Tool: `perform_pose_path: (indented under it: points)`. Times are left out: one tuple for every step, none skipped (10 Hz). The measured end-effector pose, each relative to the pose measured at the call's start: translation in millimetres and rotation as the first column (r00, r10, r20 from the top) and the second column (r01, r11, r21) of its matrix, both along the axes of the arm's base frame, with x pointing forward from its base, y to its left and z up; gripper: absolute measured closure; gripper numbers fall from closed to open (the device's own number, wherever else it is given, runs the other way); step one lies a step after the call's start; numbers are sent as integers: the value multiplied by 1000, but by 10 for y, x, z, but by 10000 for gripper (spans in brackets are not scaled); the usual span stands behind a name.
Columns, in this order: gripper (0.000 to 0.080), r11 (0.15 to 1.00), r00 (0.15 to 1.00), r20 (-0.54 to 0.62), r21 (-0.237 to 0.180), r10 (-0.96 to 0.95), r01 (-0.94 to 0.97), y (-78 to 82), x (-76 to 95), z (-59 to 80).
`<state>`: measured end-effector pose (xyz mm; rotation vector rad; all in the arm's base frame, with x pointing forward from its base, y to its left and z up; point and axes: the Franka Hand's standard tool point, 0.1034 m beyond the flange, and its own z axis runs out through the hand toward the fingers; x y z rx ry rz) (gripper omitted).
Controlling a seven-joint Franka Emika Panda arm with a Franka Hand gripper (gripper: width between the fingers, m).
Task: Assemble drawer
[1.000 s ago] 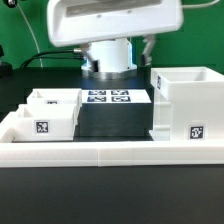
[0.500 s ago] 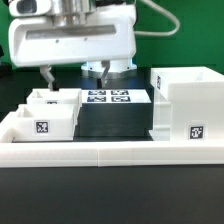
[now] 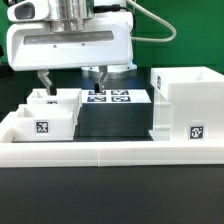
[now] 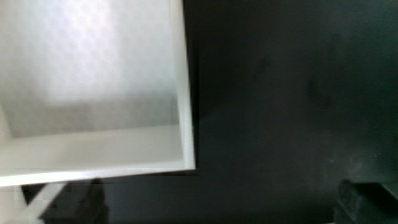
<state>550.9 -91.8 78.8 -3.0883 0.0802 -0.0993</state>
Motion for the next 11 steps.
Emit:
perform_pose_path:
  points:
    - [150,1000,1000,-4,1,-1,1,-3,-7,-5]
    - [150,1000,999,-40,15,-9,10,-22,-84,-58]
    - [150,1000,999,-39,9,-23,23,-47,-176,-165]
    - [150,1000,999,-42,0,-20,20,-30,-262,-257]
    - [150,1000,999,-42,-13,-20,20,-43,-340,-360]
    - [150,1000,999,-42,-23,-22,21,-72,-384,-436]
    - [150,999,999,-40,-32,-23,21,-91,-397,-492]
    - [150,999,999,-34,-43,-23,22,-112,-411,-553]
    - [150,998,999,-28,-53,-23,21,-125,-423,-609]
    - [150,998,1000,-25,-59,-19,18,-127,-427,-651]
    - [150,998,1000,-21,-63,-14,13,-128,-424,-669]
